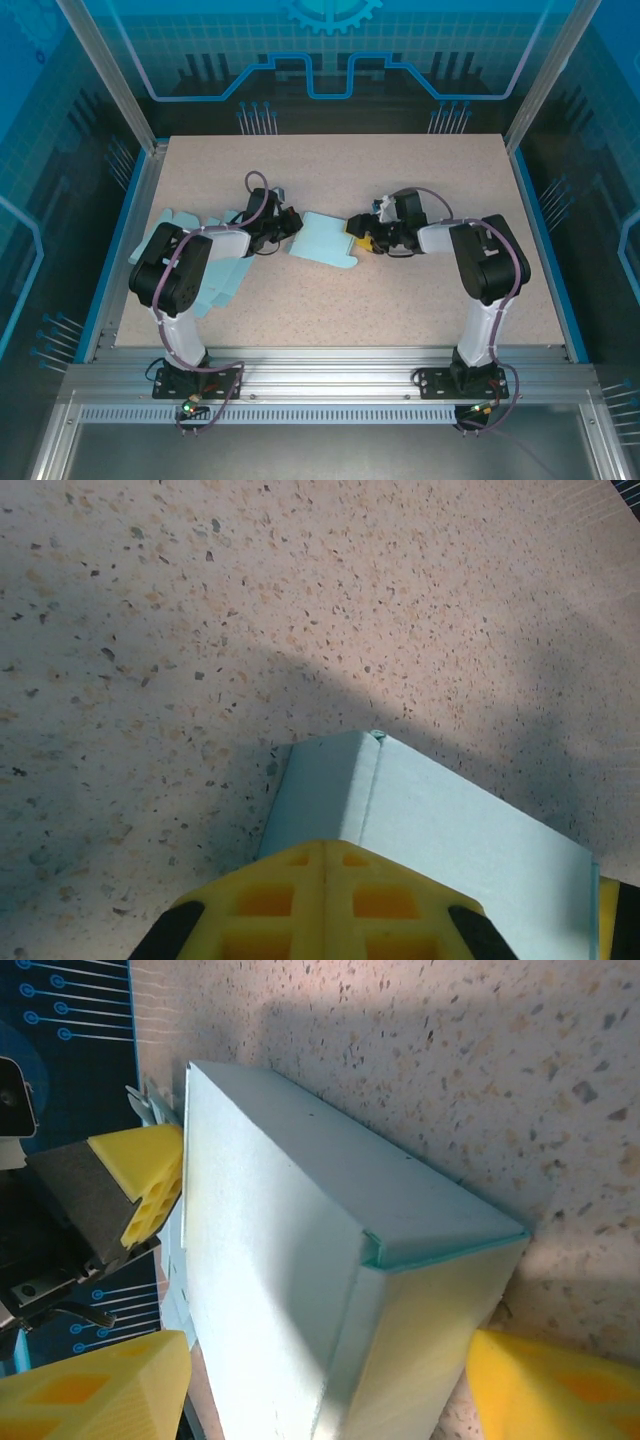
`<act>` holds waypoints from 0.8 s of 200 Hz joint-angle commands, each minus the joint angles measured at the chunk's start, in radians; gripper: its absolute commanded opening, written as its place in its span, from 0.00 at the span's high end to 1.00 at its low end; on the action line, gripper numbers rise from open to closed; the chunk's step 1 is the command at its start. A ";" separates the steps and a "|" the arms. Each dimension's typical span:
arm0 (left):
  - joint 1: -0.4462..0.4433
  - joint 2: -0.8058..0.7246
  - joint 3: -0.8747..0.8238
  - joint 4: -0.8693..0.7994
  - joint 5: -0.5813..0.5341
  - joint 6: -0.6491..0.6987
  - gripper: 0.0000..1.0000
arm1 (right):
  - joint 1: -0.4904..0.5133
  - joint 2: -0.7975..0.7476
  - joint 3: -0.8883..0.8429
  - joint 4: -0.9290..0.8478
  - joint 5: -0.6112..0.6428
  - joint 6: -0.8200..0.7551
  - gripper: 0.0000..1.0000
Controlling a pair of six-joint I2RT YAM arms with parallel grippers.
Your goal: Fold the paper box
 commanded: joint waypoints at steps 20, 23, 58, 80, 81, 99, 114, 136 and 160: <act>0.009 0.073 -0.056 -0.134 0.004 -0.019 1.00 | 0.054 -0.119 -0.013 -0.226 0.108 -0.063 0.25; 0.009 0.074 -0.056 -0.134 0.005 -0.019 1.00 | 0.054 -0.127 -0.012 -0.240 0.120 -0.068 0.25; 0.010 0.089 -0.051 -0.123 0.010 -0.030 1.00 | 0.068 -0.157 -0.024 -0.254 0.156 -0.064 0.22; 0.010 0.092 -0.050 -0.119 0.015 -0.032 1.00 | 0.073 -0.120 -0.025 -0.176 0.126 -0.038 0.21; 0.010 0.092 -0.049 -0.119 0.015 -0.031 1.00 | 0.073 -0.117 -0.026 -0.172 0.124 -0.037 0.21; 0.010 0.092 -0.047 -0.119 0.021 -0.027 1.00 | 0.073 -0.074 -0.010 -0.093 0.086 -0.014 0.21; 0.010 0.088 -0.045 -0.119 0.023 -0.024 1.00 | 0.076 -0.046 0.015 -0.054 0.061 -0.006 0.22; 0.009 0.078 -0.045 -0.118 0.026 -0.024 1.00 | 0.080 -0.026 0.048 -0.043 0.037 -0.009 0.33; 0.010 0.048 -0.062 -0.097 0.023 -0.027 1.00 | 0.079 -0.034 0.051 -0.038 0.019 -0.007 0.46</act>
